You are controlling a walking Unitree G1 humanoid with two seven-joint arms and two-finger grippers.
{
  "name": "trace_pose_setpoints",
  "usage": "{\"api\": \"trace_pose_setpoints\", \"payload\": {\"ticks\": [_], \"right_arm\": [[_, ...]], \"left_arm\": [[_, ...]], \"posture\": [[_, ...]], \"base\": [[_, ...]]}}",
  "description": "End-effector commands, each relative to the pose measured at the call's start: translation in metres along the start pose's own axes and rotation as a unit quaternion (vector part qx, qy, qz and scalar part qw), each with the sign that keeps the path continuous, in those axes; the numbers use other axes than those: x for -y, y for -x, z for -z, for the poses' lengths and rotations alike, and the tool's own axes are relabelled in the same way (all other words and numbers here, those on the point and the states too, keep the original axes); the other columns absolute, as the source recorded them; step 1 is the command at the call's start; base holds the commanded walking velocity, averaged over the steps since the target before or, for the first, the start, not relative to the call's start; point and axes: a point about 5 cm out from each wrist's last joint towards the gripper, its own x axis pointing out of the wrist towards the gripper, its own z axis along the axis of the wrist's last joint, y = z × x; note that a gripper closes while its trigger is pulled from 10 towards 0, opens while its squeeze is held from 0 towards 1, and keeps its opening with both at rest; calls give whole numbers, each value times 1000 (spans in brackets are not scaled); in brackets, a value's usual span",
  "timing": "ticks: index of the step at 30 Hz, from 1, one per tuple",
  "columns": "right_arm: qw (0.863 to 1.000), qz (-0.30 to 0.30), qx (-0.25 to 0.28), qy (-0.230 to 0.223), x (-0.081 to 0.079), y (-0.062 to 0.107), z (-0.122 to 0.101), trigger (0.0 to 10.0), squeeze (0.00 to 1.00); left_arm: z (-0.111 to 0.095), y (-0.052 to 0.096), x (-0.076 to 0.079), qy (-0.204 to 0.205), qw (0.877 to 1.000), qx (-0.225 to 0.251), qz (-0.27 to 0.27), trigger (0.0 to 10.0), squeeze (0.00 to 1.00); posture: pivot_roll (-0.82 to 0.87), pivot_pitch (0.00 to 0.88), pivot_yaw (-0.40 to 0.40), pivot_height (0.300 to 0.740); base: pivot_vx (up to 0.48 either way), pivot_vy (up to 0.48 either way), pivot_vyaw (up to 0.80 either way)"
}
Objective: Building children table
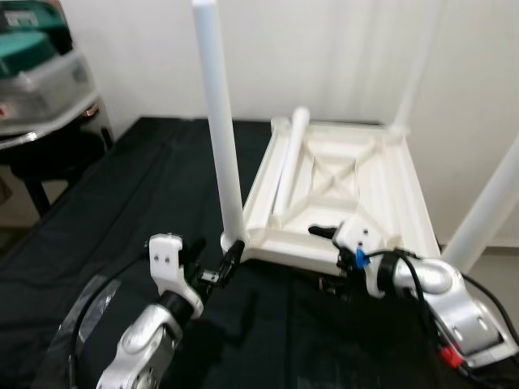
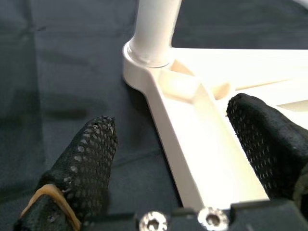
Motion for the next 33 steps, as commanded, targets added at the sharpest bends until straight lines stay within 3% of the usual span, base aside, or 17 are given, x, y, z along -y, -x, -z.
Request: {"api": "trace_pose_setpoints", "payload": {"ticks": [1, 8, 13, 16, 21, 28, 29, 30, 31, 33], "right_arm": [[1000, -21, -4, -9, -1, -5, 5, 10000, 0], [997, -74, -17, -15, 23, -19, 6, 10000, 0], [993, -115, -34, -20, 33, -22, 5, 10000, 0], [988, -144, -43, -20, 32, -24, 6, 10000, 0], [970, -232, -71, -13, 23, -32, 8, 10000, 0], [971, -207, -116, -6, 31, -47, 11, 10000, 0], [973, -181, -143, -15, 35, -56, 13, 8078, 0], [973, -181, -143, -15, 35, -56, 13, 8078, 0], [973, -177, -147, -26, 34, -60, 13, 3412, 0], [973, -177, -148, -32, 33, -62, 13, 3412, 0]], "left_arm": [[-1, 1, 1, -11, 1000, -5, 4, 10000, 0], [-4, 11, 11, -98, 992, -21, 75, 10000, 0], [-2, 20, 16, -136, 983, -32, 115, 10000, 0], [-1, 20, 16, -136, 983, -33, 115, 10000, 0], [-1, 21, 17, -140, 983, -33, 111, 10000, 0], [-1, 25, 17, -143, 984, -32, 104, 10000, 0], [-1, 27, 17, -146, 984, -30, 101, 10000, 0], [-1, 27, 17, -146, 984, -30, 101, 10000, 0], [-1, 28, 17, -146, 984, -29, 100, 10000, 0], [-1, 28, 17, -146, 984, -29, 100, 10000, 0]], "posture": [[-62, 66, -27, 740], [-38, 92, -36, 740], [-34, 103, -38, 740], [-32, 106, -40, 740], [-22, 118, -47, 740], [-16, 130, -55, 740], [-15, 136, -58, 740], [-15, 136, -58, 740], [-15, 139, -58, 740], [-15, 139, -58, 740]], "base": [[0, 0, 0], [0, 0, 0], [0, 0, 0], [0, 0, 0], [0, 0, 0], [0, 0, 0], [0, 0, 0], [0, 0, 0], [0, 0, 0], [0, 0, 0]]}}
